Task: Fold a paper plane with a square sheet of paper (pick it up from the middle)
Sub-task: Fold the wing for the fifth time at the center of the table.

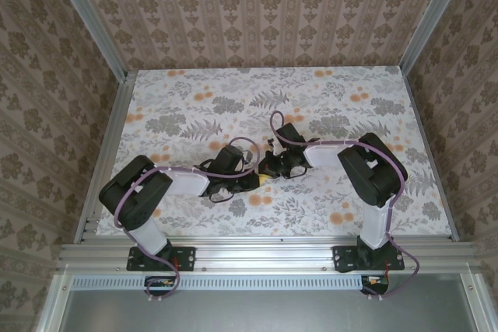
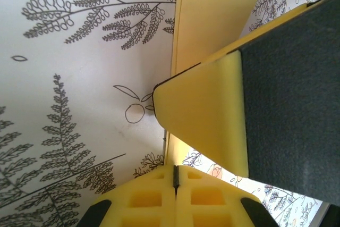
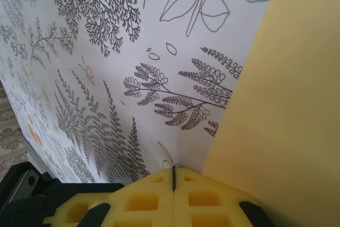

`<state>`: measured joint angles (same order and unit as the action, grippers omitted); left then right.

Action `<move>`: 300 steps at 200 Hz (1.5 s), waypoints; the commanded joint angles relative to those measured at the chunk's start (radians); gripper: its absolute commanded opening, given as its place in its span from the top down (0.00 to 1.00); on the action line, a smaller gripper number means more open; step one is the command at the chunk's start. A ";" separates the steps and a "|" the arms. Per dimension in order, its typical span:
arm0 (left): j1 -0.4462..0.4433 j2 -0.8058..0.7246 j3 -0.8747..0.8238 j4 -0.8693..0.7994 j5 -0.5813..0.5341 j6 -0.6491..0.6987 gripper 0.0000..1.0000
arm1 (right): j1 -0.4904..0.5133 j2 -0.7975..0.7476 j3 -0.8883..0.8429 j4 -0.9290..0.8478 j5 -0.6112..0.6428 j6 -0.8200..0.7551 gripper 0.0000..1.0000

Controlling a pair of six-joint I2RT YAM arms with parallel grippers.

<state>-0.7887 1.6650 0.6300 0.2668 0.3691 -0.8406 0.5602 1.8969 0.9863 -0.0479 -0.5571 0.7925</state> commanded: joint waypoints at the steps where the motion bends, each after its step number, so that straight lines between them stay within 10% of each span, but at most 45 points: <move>1: 0.005 0.003 -0.004 -0.117 -0.047 0.029 1.00 | -0.009 0.013 -0.001 -0.070 0.040 -0.024 0.98; 152: -0.014 0.004 -0.013 -0.179 -0.021 0.068 1.00 | -0.166 0.130 0.112 -0.050 -0.016 -0.170 0.97; 300: 0.017 0.003 0.033 0.044 -0.045 -0.049 0.95 | -0.054 0.049 -0.097 0.183 -0.109 0.043 0.97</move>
<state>-0.7773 1.6402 0.6468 0.2897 0.3565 -0.8639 0.4923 1.9400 0.9249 0.1703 -0.6678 0.7963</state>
